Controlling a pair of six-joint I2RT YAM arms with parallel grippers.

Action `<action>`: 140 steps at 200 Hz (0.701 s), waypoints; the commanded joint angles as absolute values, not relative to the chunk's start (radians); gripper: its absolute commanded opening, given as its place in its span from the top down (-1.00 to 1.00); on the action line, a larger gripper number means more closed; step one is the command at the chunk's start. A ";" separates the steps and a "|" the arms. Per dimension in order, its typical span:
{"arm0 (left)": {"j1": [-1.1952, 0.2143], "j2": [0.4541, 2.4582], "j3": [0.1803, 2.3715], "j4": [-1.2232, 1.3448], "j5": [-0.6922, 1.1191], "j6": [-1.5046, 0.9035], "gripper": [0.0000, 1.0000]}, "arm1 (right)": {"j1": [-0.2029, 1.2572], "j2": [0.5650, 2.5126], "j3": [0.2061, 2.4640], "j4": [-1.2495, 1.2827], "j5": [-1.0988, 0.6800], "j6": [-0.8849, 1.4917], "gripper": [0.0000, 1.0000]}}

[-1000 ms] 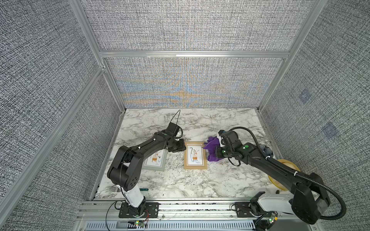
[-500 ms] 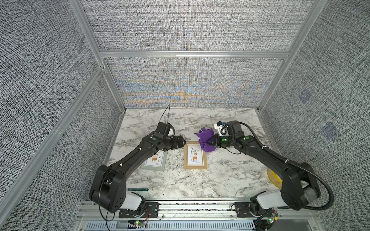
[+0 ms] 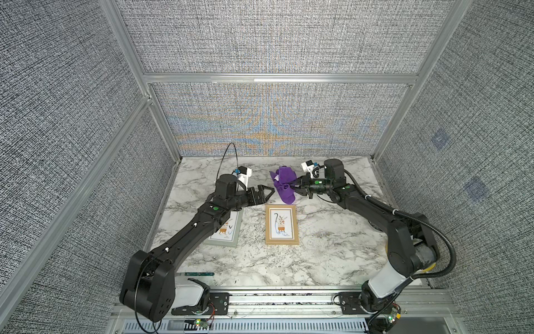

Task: Wipe the picture frame with a cloth
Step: Adjust the cleaning item.

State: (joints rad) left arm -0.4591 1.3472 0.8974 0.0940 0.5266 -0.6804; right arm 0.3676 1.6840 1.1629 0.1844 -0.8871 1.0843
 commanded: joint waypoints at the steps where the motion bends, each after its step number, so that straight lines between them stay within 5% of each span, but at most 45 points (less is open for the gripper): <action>1: -0.470 1.382 0.921 0.219 0.574 -0.664 -0.99 | 0.381 1.722 1.182 0.339 -0.908 1.298 1.00; 84: -0.509 1.486 0.929 0.240 0.502 -0.632 -0.99 | 0.428 1.821 1.179 0.568 -0.865 1.566 1.00; 140: -0.509 1.490 0.955 0.250 0.429 -0.578 -0.51 | 0.437 1.786 1.105 0.591 -0.906 1.622 1.00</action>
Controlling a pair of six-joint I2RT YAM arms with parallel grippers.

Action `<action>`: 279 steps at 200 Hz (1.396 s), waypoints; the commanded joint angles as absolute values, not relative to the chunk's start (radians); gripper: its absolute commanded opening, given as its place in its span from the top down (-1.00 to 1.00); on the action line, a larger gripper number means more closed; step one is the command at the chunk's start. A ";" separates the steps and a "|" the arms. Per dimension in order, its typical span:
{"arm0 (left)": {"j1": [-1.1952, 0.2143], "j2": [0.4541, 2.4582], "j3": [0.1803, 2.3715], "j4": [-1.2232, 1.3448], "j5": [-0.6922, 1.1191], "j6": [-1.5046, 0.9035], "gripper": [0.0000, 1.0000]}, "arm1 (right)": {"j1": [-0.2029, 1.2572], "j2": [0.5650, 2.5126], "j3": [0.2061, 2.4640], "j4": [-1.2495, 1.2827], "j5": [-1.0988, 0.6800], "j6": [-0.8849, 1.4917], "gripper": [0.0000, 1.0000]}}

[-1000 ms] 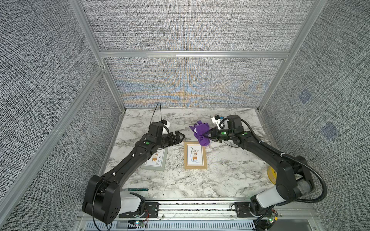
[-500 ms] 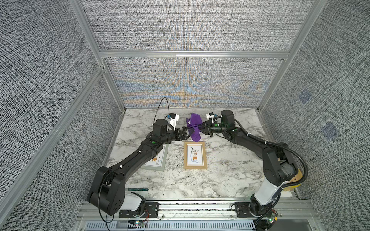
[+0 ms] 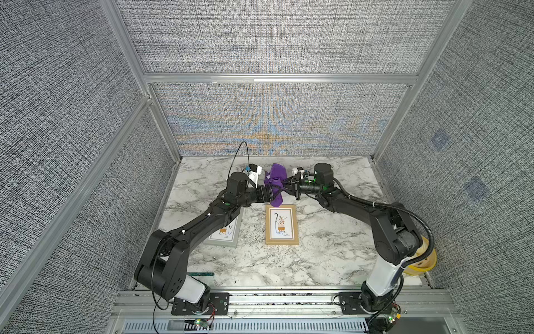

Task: Wipe the picture frame with a cloth
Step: Adjust the cleaning item, then wipe the dirt from the picture frame.

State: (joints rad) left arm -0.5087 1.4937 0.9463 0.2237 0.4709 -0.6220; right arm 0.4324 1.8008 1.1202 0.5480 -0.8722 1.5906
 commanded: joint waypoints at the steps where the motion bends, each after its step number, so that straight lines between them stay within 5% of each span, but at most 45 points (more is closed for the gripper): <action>1: -0.509 1.489 0.954 0.251 0.429 -0.577 -0.49 | 0.437 1.785 1.103 0.590 -0.906 1.622 1.00; 78: -0.509 1.439 0.931 0.171 0.360 -0.524 1.00 | 0.430 1.747 1.058 0.542 -0.922 1.556 0.99; 107: -0.509 1.378 0.948 0.041 0.239 -0.488 1.00 | 0.382 1.692 1.057 0.317 -0.872 1.331 0.18; 144: -0.508 1.275 1.001 -0.227 0.014 -0.406 1.00 | 0.355 1.567 1.102 -0.233 -0.578 0.843 -0.19; 195: -0.509 1.266 1.138 -0.580 -0.101 -0.344 1.00 | 0.446 1.621 1.183 -0.602 -0.154 0.522 -0.10; 279: -0.509 1.437 1.186 -0.736 -0.023 -0.411 1.00 | 0.542 1.821 1.285 -0.571 -0.142 0.476 0.48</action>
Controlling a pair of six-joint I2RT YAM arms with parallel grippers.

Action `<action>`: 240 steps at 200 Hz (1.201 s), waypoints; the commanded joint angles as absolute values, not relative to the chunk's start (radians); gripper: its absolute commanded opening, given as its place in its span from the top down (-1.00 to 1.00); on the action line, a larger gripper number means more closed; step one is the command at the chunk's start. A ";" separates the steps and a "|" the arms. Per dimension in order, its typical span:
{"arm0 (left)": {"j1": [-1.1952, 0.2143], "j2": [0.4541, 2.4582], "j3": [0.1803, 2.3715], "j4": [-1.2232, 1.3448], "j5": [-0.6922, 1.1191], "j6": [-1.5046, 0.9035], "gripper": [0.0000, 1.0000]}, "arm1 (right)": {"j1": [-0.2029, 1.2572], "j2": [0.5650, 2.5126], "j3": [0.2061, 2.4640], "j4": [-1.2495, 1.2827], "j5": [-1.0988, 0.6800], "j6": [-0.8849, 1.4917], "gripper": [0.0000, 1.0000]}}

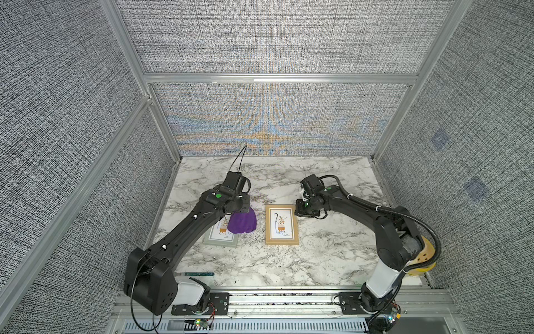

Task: Wipe the picture frame with a cloth
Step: Wipe the dirt from the picture frame.

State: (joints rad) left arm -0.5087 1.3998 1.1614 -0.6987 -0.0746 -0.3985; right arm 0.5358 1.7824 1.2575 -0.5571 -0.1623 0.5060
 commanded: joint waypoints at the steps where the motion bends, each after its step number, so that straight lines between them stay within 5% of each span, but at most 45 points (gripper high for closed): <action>1: -0.509 1.439 1.187 -0.737 -0.020 -0.412 1.00 | 0.543 1.823 1.286 -0.572 -0.142 0.477 0.49; 98: -0.511 1.618 1.172 -0.514 0.284 -0.509 1.00 | 0.541 1.898 1.268 -0.529 -0.168 0.482 0.69; 240: -0.554 1.871 1.316 -0.524 0.231 -0.606 1.00 | 0.537 1.926 1.212 -0.552 -0.121 0.470 0.77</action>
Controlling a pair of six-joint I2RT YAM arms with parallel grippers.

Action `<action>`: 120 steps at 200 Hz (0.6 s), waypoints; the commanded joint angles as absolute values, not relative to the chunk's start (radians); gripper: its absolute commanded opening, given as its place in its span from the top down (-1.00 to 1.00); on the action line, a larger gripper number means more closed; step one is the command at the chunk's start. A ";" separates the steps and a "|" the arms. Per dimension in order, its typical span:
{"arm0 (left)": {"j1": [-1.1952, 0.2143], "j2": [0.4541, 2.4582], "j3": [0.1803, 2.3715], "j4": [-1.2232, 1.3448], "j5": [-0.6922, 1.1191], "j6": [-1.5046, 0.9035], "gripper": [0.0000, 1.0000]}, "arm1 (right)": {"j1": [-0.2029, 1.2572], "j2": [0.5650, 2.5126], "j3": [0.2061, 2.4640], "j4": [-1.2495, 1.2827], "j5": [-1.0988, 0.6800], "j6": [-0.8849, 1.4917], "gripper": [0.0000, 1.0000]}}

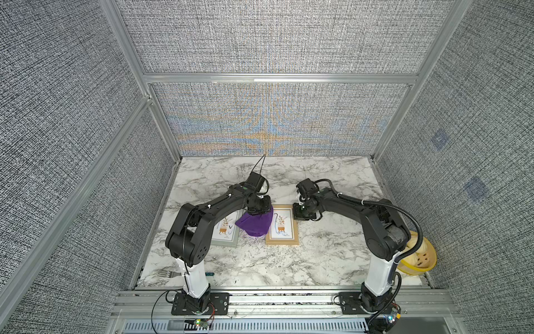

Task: Wipe the picture frame with a cloth
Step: Wipe the dirt from the picture frame.

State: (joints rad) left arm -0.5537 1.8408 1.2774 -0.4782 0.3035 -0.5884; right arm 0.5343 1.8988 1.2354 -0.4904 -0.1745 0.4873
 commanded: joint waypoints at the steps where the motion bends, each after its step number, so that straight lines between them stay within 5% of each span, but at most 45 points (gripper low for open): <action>1: -0.553 1.873 1.319 -0.528 0.227 -0.605 1.00 | 0.537 1.925 1.212 -0.553 -0.120 0.470 0.77; 120: -0.577 1.940 1.280 -0.643 0.258 -0.554 1.00 | 0.562 1.957 1.182 -0.570 -0.061 0.568 0.84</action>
